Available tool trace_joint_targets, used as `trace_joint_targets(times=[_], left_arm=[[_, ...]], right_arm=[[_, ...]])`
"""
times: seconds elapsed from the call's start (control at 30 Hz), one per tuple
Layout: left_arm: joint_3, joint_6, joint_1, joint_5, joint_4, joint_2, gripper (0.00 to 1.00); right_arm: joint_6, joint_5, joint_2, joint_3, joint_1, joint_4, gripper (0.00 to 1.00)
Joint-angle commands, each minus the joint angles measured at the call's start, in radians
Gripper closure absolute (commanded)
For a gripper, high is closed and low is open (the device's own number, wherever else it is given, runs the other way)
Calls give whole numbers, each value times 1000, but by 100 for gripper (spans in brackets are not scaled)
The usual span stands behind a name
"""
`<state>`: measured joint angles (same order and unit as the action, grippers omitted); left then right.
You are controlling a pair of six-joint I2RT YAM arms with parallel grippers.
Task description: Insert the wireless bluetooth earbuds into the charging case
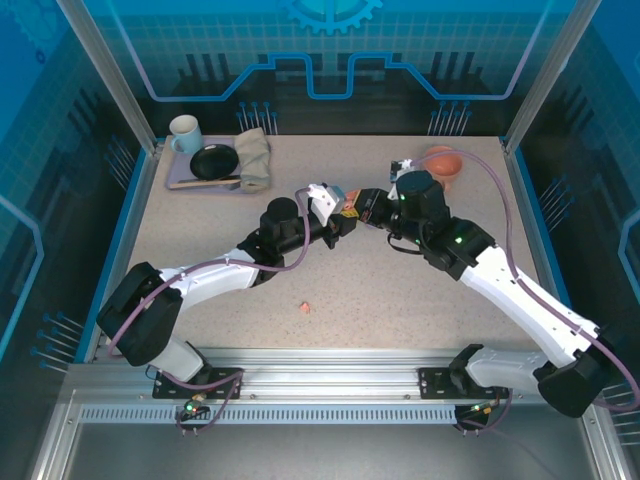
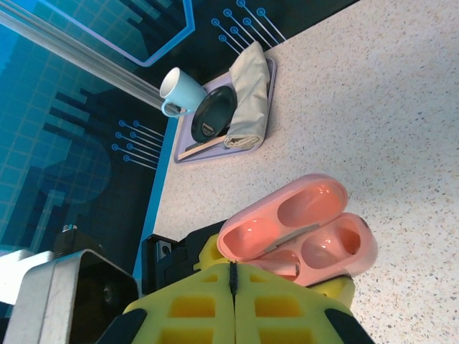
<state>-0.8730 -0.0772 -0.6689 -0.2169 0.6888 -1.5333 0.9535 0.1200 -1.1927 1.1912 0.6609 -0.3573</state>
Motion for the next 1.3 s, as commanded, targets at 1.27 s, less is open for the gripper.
trace_joint_targets(times=[1.27], left_arm=[[27,26,-1,51,22,25,100]], right_arm=[[32,103,73,-100,-78,-154,88]])
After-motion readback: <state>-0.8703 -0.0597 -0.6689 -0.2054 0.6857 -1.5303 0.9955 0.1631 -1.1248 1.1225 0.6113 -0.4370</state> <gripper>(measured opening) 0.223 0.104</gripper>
